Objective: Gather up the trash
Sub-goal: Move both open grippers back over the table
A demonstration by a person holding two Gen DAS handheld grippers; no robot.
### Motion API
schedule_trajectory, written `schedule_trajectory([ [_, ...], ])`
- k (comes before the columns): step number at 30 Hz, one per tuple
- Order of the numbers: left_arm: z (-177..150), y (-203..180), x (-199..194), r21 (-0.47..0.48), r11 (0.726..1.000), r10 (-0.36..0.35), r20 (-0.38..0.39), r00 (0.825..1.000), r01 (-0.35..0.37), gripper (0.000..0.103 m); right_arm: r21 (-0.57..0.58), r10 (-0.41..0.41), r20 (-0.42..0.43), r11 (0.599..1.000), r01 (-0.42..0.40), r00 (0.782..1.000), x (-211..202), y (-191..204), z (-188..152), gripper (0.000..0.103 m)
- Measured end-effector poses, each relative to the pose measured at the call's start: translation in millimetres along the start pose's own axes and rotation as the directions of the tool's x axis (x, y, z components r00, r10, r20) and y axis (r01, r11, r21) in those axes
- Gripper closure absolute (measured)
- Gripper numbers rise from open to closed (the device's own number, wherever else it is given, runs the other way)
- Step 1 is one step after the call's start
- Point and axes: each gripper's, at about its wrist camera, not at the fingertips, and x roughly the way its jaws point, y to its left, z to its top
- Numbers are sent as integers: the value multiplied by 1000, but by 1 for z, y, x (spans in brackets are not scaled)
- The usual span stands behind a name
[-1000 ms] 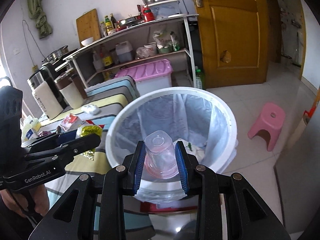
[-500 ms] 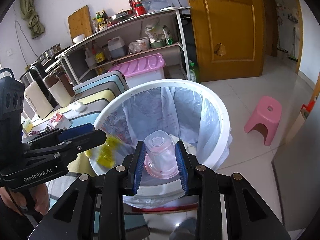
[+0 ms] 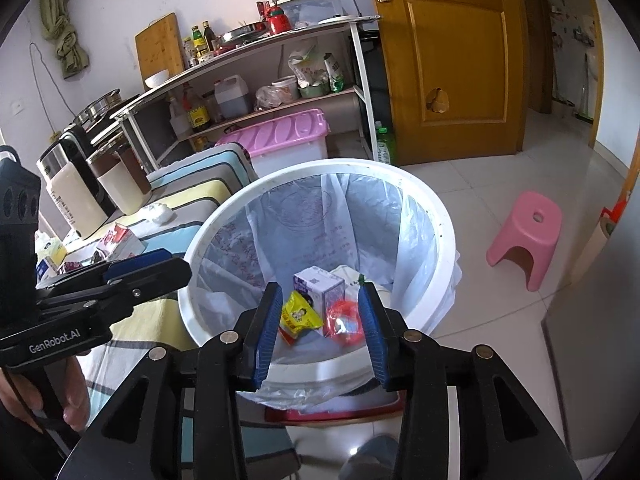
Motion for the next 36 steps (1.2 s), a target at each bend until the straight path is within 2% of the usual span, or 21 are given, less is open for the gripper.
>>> schedule_trajectory([
  [5,-7,3,-17,-4,1000,6,22,1000,-6,59,-16,15,7,1000,-14,1000,-11,12,-4,62],
  [17,-30,17,-65,-36,997,74,70,995,-72,59,-84,68,23,994,-65,997,-38,58,-12,62],
  [36,-68,39,-128,-74,982,180,116,977,-172,59,-203,177,20,964,-169,984,-48,121,-31,61],
])
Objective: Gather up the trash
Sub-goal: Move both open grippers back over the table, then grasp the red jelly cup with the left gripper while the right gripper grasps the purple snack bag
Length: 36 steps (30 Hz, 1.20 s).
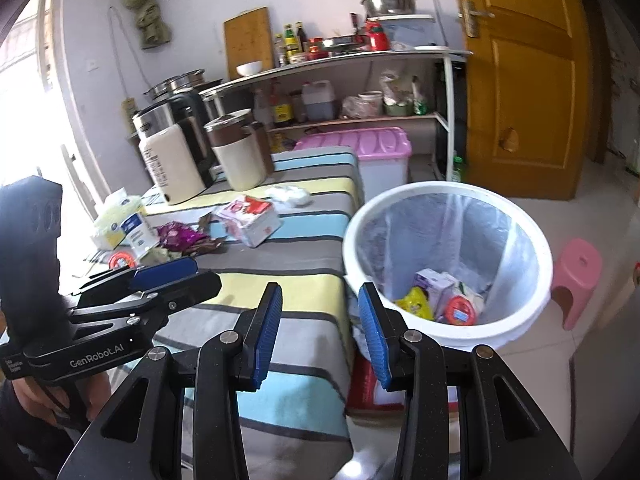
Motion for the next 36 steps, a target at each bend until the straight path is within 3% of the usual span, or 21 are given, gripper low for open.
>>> schedule_trajectory([
  [24,-27,69,-43,-95,981,170,23,985,-167,59,-55,106,-91,992,-112,990,31,51,0,61],
  [33,-29,113,-61,-162,950,277,30,960,-268,59,-85,157,-101,983,-165,982,51,73,12,55],
  [36,-28,129,-68,-183,934,318,35,947,-307,54,-93,165,-107,980,-175,980,57,79,16,55],
])
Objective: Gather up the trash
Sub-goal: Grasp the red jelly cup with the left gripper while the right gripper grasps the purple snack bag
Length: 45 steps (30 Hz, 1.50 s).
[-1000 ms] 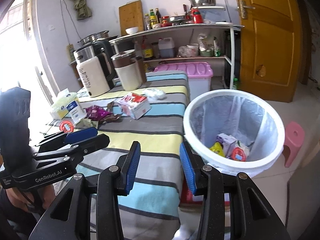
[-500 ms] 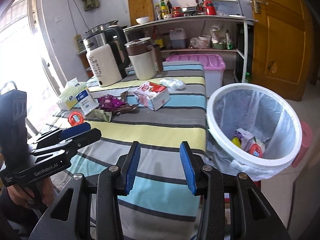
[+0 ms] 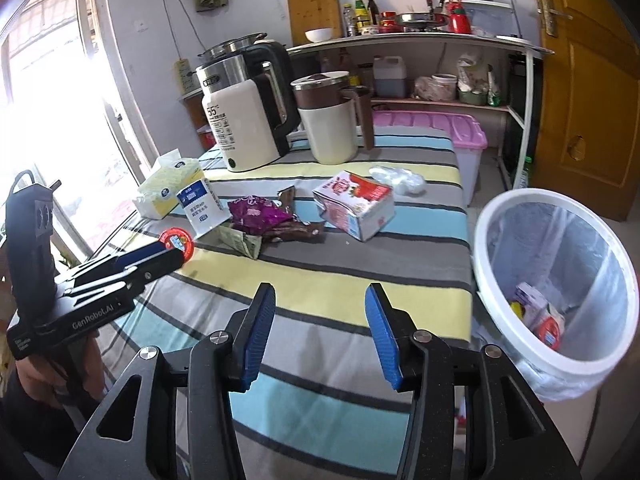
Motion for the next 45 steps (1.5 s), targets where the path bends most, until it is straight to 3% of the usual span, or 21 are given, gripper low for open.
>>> schedule_trajectory([
  [8,8,46,15,-67,995,78,-18,997,-79,47,-20,23,-11,1000,-24,1000,24,10,15,47],
  [24,11,73,65,-150,986,52,-170,984,-78,46,-65,69,-39,995,-71,997,69,36,40,47],
  [28,9,75,64,-163,984,46,-165,985,-73,52,-76,70,-44,994,-73,997,77,43,44,47],
  [45,-6,86,39,-201,979,5,-101,995,-25,53,-63,58,-91,996,-64,994,114,60,55,47],
])
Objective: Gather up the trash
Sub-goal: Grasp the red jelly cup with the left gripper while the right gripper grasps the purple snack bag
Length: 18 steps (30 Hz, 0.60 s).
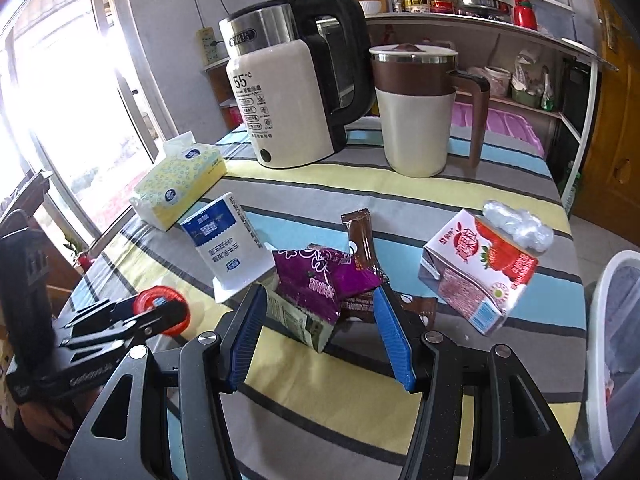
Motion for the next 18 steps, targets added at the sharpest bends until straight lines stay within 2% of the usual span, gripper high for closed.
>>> schedule_trajectory([
  [9,-1,1,3,-5,1000,-26,-10,1000,26,53,3,-26,-32,1000,26,999,21,4,7,47],
  [11,-1,1,3,-3,1000,-30,-10,999,30,53,4,-32,-36,999,32,999,23,4,7,64],
  [12,-1,1,3,-3,1000,-31,-11,999,31,53,6,-36,-38,999,36,999,23,4,6,67],
  [18,-1,-3,-1,13,1000,-27,3,1000,27,53,11,-30,-22,999,31,999,12,4,2,70],
])
